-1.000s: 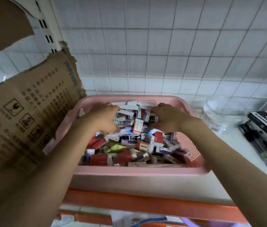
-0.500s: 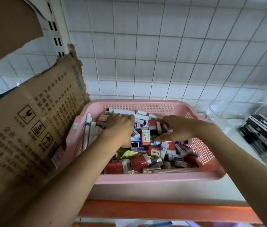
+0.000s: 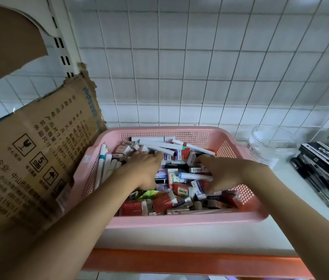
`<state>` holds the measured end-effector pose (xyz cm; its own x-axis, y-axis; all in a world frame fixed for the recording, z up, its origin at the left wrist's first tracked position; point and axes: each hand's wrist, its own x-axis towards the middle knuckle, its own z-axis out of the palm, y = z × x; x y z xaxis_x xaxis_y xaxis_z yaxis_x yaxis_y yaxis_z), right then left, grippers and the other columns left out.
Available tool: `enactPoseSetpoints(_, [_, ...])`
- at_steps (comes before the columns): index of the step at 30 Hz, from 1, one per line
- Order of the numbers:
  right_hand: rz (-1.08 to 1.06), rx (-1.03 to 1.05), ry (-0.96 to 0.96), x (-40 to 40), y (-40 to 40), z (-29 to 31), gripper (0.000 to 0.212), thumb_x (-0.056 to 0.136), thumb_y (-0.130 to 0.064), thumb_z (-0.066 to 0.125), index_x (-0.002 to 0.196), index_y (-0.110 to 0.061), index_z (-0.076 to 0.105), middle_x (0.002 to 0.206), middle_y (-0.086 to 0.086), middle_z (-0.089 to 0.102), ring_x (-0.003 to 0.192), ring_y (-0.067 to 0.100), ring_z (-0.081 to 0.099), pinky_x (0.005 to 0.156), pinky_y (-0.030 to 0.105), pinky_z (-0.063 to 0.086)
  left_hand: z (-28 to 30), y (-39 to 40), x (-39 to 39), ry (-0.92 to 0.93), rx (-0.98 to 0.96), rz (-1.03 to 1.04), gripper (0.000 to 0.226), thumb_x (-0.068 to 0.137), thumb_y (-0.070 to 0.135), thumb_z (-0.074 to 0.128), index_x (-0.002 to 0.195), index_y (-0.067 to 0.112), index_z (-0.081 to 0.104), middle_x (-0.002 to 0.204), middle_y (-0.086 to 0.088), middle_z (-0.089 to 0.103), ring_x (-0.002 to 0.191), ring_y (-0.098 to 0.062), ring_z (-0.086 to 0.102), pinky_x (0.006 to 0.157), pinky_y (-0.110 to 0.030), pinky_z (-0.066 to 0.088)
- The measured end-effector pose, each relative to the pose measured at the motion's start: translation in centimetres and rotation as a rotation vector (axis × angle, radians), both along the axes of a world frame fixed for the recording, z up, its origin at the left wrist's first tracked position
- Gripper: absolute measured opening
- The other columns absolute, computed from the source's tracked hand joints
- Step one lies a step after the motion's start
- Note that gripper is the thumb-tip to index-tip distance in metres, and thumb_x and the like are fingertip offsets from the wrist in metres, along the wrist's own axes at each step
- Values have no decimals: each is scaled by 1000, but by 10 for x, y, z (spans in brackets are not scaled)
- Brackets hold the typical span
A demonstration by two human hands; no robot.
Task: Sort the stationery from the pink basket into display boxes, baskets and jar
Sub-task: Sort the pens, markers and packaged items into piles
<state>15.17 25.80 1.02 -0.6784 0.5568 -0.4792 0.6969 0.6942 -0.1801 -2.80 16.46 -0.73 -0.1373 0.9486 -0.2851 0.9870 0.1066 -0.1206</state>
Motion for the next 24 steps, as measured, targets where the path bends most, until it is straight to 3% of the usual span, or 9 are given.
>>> enactPoseSetpoints(2, [25, 3, -15, 4, -3, 0, 86, 78, -34, 70, 143, -18, 16, 122, 3, 48, 92, 16, 48, 70, 27, 41, 4, -2, 3, -2, 17, -16, 63, 85, 21, 64, 134, 9, 27, 93, -5, 50, 99, -25, 49, 80, -32, 29])
enactPoseSetpoints(4, [47, 39, 16, 9, -4, -3, 95, 75, -39, 71, 147, -23, 10, 128, 1, 46, 92, 16, 47, 72, 26, 40, 7, -3, 6, -16, -2, -9, 60, 84, 24, 64, 131, 12, 28, 77, 0, 42, 83, -22, 45, 75, -33, 27])
enactPoseSetpoints(6, [45, 56, 53, 11, -6, -5, 87, 73, -39, 73, 141, -22, 20, 107, -9, 45, 86, 15, 48, 66, 25, 39, 10, -3, 9, -48, -37, 9, 61, 84, 25, 64, 132, 16, 27, 72, 2, 39, 77, -20, 42, 76, -35, 32])
enactPoseSetpoints(10, [24, 49, 111, 6, -3, -4, 60, 70, -33, 76, 113, -21, 35, 85, -6, 46, 71, 10, 48, 56, 26, 39, 12, 0, 7, -130, -110, 74, 69, 80, 18, 56, 140, 26, 22, 82, 2, 43, 86, -22, 46, 76, -34, 39])
enactPoseSetpoints(14, [45, -41, 175, 7, 1, -6, 67, 72, -29, 77, 127, -29, 38, 102, 0, 57, 88, 18, 56, 75, 33, 48, 7, 3, 4, -213, -178, 122, 76, 79, 16, 50, 144, 36, 18, 113, -5, 52, 90, -20, 50, 66, -26, 39])
enactPoseSetpoints(17, [47, -86, 221, 8, -4, -9, 57, 77, -22, 73, 124, -30, 42, 87, -7, 54, 71, 8, 54, 60, 23, 42, 6, 5, 4, -247, -184, 123, 78, 79, 16, 51, 147, 33, 17, 145, -2, 39, 120, -26, 46, 81, -27, 38])
enactPoseSetpoints(19, [65, -60, 193, 6, -6, -13, 63, 77, -23, 70, 129, -29, 35, 84, -9, 47, 69, 6, 47, 59, 21, 38, 5, 6, 4, -240, -188, 117, 76, 81, 18, 52, 147, 30, 18, 146, -2, 38, 121, -25, 45, 83, -27, 38])
enactPoseSetpoints(21, [96, 6, 139, 5, -5, -18, 73, 76, -28, 69, 136, -30, 27, 93, -5, 41, 78, 12, 44, 68, 28, 41, 3, 6, 3, -202, -183, 78, 69, 84, 24, 55, 144, 25, 22, 133, -4, 48, 108, -24, 50, 78, -28, 40])
enactPoseSetpoints(24, [93, 21, 167, 4, -4, -19, 68, 75, -26, 69, 131, -27, 32, 90, -3, 45, 71, 12, 47, 62, 28, 40, -2, 6, -2, -162, -146, 16, 59, 86, 36, 58, 137, 21, 31, 113, -2, 54, 93, -21, 51, 75, -33, 44])
